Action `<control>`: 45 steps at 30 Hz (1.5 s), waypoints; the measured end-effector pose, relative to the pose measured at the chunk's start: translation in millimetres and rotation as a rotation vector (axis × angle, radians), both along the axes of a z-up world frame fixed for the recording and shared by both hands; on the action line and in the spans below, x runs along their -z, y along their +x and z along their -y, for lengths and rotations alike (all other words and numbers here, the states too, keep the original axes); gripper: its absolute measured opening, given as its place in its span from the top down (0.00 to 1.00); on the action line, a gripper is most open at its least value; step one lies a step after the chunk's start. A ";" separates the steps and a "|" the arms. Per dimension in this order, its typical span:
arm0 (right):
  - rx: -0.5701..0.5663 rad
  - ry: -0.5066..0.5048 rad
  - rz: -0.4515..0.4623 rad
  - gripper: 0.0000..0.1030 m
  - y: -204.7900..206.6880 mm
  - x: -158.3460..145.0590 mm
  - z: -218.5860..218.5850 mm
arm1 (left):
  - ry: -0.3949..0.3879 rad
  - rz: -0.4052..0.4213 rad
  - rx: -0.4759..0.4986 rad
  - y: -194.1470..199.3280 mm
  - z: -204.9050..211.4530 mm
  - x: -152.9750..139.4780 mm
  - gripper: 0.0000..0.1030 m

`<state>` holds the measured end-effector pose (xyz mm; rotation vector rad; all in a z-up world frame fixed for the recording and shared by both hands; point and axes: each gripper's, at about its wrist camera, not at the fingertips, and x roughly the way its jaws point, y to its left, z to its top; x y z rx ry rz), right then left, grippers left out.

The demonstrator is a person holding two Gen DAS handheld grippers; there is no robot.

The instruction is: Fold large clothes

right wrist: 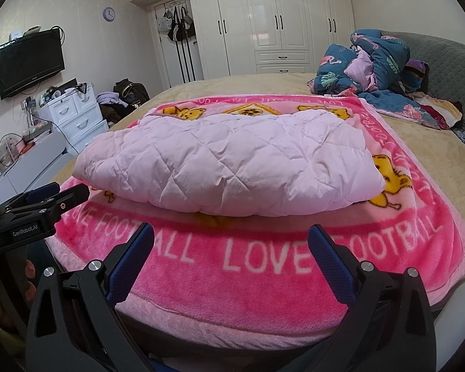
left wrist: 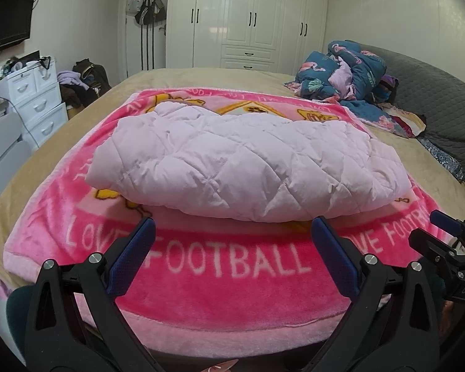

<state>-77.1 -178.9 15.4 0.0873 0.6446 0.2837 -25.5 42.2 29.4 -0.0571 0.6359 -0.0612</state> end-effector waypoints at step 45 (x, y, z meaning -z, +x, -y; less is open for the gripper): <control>0.131 -0.033 -0.004 0.04 11.7 5.6 38.1 | -0.001 -0.097 -0.150 21.6 -41.2 13.0 0.09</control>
